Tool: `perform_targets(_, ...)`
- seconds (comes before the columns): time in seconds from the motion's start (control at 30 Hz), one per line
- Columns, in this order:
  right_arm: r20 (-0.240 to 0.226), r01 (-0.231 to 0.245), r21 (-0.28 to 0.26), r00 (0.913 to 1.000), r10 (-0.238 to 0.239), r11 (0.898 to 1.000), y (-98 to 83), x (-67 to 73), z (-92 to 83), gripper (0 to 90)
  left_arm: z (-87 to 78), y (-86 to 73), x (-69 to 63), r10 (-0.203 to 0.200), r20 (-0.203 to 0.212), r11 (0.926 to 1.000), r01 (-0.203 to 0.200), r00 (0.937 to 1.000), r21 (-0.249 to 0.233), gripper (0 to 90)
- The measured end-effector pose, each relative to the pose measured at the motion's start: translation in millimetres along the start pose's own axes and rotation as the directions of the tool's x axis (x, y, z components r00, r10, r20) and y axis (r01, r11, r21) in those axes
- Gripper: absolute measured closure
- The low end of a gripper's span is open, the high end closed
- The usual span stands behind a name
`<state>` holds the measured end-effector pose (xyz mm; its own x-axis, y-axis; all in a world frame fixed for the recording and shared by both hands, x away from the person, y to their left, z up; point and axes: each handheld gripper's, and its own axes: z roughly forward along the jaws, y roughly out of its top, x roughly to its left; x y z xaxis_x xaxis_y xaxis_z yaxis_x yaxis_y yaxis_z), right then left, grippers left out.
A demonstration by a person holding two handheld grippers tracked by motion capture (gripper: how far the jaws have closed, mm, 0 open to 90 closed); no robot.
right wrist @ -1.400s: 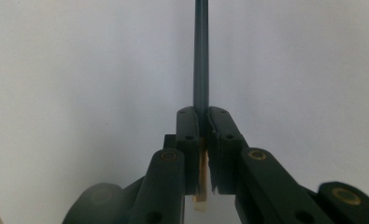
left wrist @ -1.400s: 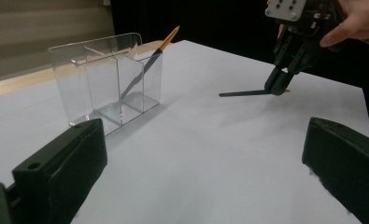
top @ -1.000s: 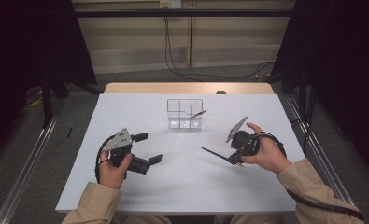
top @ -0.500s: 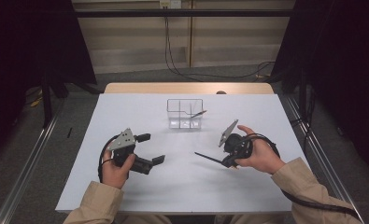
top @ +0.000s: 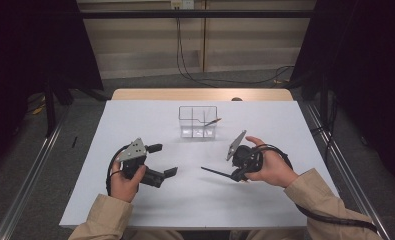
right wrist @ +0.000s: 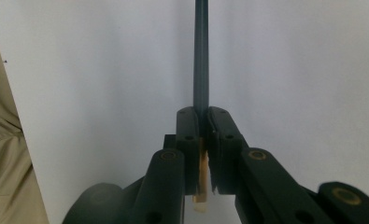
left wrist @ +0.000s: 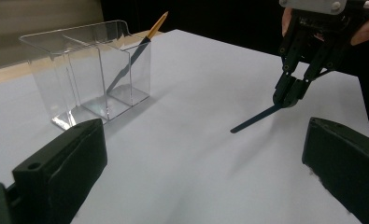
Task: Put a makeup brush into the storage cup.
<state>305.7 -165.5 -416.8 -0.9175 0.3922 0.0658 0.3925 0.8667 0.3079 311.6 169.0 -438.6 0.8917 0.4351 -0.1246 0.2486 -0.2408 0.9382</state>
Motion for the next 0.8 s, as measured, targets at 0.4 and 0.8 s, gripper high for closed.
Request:
perform_targets(0.4,-0.029,0.062,-0.002,0.9976,-0.063,0.998,10.3,10.1,6.1,83.4,4.2,2.1,-1.7,0.007,0.029,0.9998,-0.008,0.9996,0.017,0.0)
perform_targets(0.8,-0.043,0.095,-0.003,0.9946,-0.095,0.995,14.2,15.3,6.1,83.4,19.9,7.1,-7.9,0.039,0.123,0.9963,-0.048,0.9917,0.072,0.0)
